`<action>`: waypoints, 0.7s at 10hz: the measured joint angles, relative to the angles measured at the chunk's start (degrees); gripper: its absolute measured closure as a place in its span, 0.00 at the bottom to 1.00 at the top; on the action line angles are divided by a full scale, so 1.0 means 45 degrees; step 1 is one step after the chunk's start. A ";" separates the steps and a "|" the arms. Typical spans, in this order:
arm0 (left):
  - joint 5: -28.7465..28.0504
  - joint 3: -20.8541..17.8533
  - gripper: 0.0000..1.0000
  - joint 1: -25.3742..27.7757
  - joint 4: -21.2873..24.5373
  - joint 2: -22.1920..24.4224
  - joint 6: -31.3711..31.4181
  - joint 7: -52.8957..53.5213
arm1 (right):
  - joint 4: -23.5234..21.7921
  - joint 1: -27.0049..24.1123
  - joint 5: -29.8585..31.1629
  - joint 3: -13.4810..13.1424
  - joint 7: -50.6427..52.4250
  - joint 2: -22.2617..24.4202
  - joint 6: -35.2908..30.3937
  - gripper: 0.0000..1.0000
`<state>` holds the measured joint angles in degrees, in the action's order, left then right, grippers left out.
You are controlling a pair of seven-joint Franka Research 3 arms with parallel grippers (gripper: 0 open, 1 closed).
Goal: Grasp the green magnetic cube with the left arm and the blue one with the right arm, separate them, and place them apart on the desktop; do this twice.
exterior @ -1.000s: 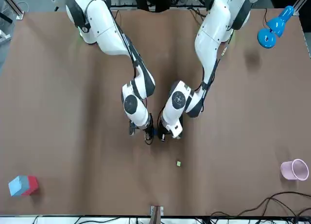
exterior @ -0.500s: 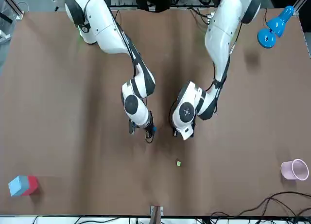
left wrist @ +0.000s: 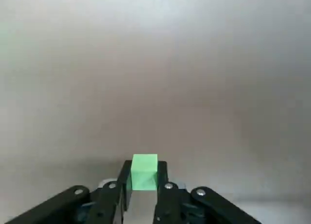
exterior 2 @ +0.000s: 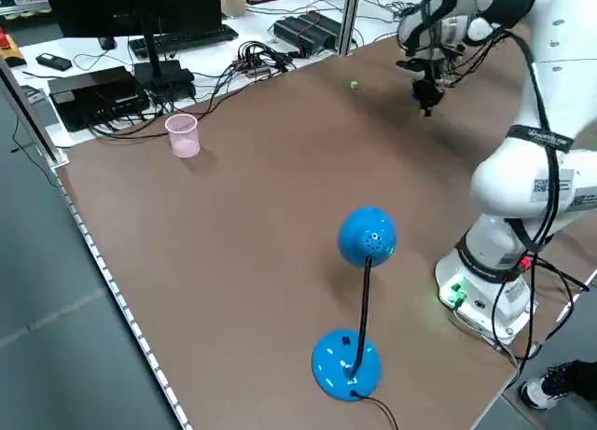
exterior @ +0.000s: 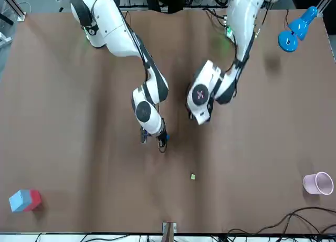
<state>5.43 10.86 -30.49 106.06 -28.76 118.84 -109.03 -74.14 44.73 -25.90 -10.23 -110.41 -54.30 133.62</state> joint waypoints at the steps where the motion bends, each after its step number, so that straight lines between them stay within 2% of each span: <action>1: 0.0001 0.0445 0.76 -0.0089 0.0801 0.0339 0.0000 -0.0273 | 0.0002 -0.0010 0.0000 -0.0012 0.0153 0.0077 0.0008 0.47; 3: 0.0002 0.1161 0.76 -0.0224 0.1819 0.0532 -0.0143 -0.0911 | -0.0005 -0.0093 0.0000 -0.0046 0.0293 0.0421 0.0010 0.18; 4: 0.0002 0.1418 0.76 -0.0217 0.2005 0.0681 -0.0568 -0.1086 | -0.0131 -0.0238 0.0004 -0.0075 0.0741 0.0721 0.0002 0.09; 6: 0.0109 0.1965 0.76 -0.0200 0.2139 0.1282 -0.1715 -0.1552 | -0.1450 -0.0949 0.0003 0.0119 0.2616 0.1944 -0.0063 0.00; 7: 0.0246 0.2317 0.76 -0.0202 0.2245 0.1537 -0.2503 -0.1669 | -0.2299 -0.1388 0.0003 0.0304 0.3287 0.2673 -0.0080 0.00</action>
<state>6.54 21.29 -31.40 116.16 -21.85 107.58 -116.54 -84.48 38.49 -25.89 -8.87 -95.61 -42.27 133.26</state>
